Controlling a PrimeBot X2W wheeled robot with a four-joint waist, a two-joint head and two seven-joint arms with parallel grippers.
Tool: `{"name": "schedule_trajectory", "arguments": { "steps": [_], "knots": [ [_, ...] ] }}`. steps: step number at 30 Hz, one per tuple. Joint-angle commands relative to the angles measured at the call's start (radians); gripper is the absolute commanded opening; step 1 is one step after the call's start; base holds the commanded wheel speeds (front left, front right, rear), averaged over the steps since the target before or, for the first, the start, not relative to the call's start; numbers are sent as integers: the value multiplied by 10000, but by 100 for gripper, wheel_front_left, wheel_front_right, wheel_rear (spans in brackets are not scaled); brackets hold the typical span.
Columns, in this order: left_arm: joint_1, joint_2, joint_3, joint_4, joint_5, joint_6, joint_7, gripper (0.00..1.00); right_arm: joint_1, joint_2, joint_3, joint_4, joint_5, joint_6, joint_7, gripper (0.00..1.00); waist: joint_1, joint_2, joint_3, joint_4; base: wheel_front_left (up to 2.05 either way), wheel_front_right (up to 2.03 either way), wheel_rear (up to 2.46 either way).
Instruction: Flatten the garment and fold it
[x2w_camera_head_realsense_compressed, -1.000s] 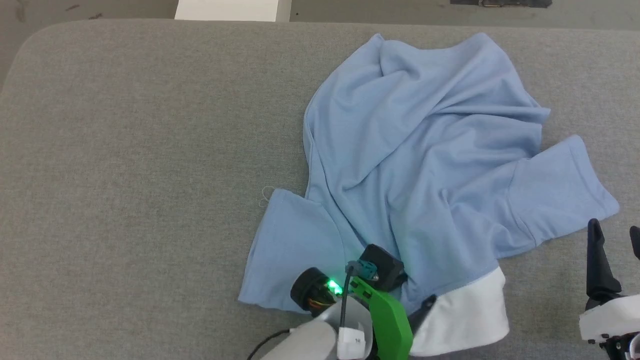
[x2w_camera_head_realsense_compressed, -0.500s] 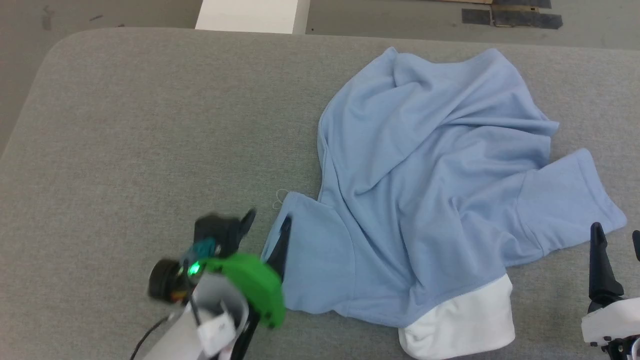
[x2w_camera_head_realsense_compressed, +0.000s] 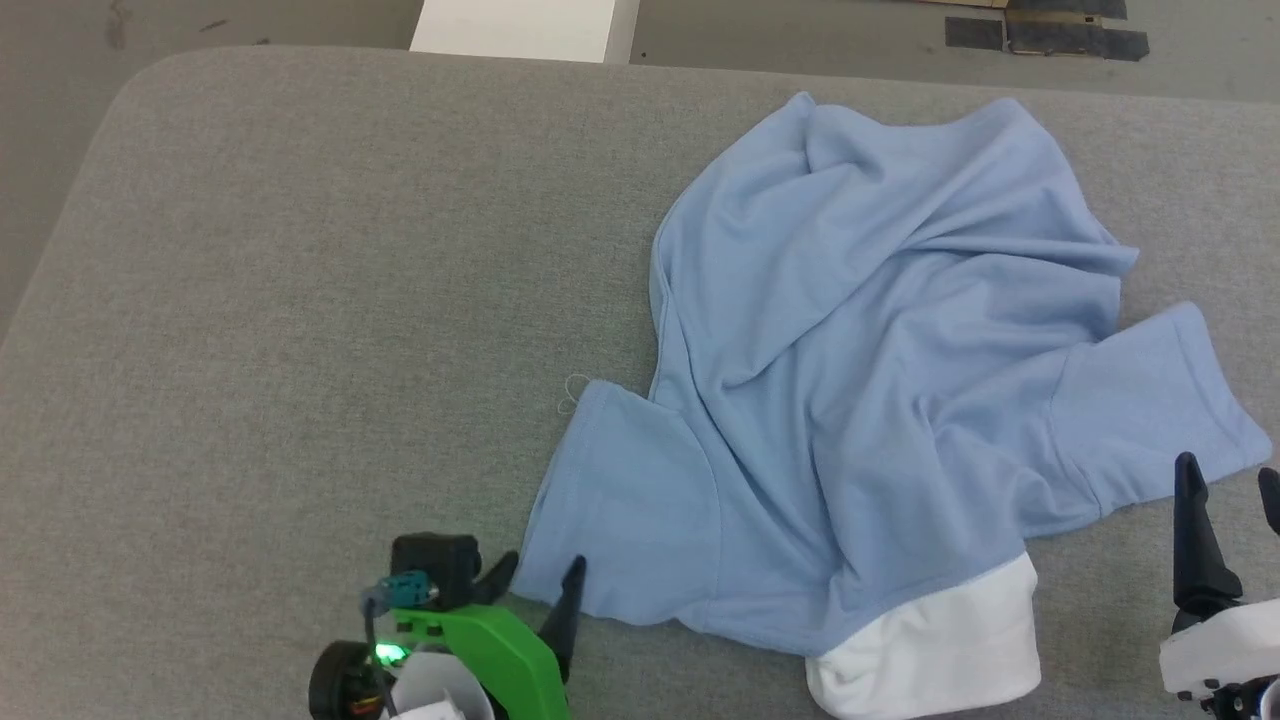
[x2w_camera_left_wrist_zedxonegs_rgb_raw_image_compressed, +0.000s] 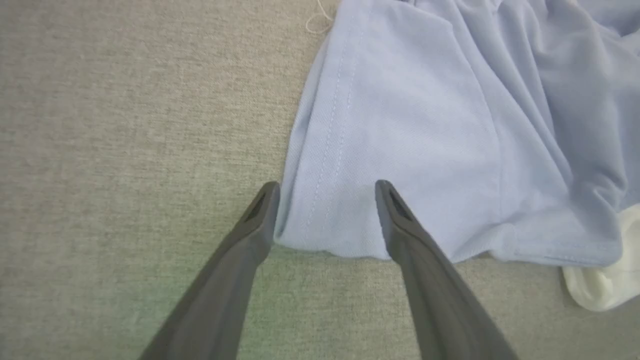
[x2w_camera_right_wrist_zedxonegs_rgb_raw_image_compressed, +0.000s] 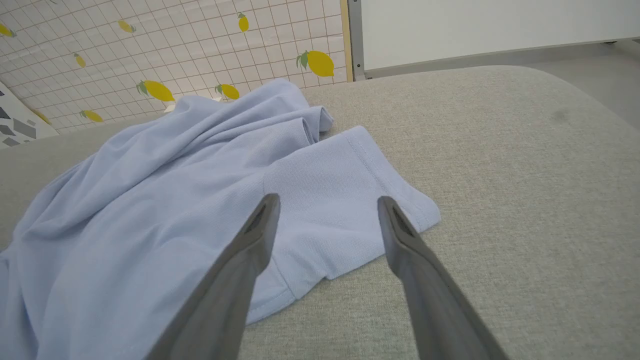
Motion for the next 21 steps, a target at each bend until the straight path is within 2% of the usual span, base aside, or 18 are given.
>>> {"name": "schedule_trajectory", "arguments": {
  "steps": [1, 10, 11, 12, 13, 18, 21],
  "knots": [
    [43, -44, -17, 73, -69, -41, 107, 100, 34, -3, 35, -59, -65, -15, 63, 100, 0, 0, -3, -33, 0, 0, 0],
    [50, -107, -80, 560, -348, 79, 627, 100, 12, -3, 37, -11, -14, -15, 74, 100, 0, 0, 95, -220, 0, 0, 0],
    [66, -133, -140, 605, -439, 35, 775, 71, -1, -3, 32, 1, -7, -15, 69, 100, 0, 0, 108, -235, 0, 0, 0],
    [73, -161, -163, 628, -505, 16, 854, 24, -13, -3, 29, 11, -3, -15, 66, 100, 0, 0, 118, -246, 0, 0, 0],
    [70, -197, -165, 654, -559, 14, 893, 0, -30, -3, 24, 22, 0, -15, 62, 100, 0, 0, 131, -258, 0, 0, 0],
    [-11, -409, -368, 844, -826, -301, 1098, 0, -100, -3, -19, 94, 15, -15, 41, 100, 0, 0, 113, -258, 0, 0, 0],
    [-91, -543, -233, 896, -877, -331, 796, 0, -127, -3, -28, 160, 27, -15, 31, 100, 0, 0, 28, -248, 0, 0, 0]
  ]
}}
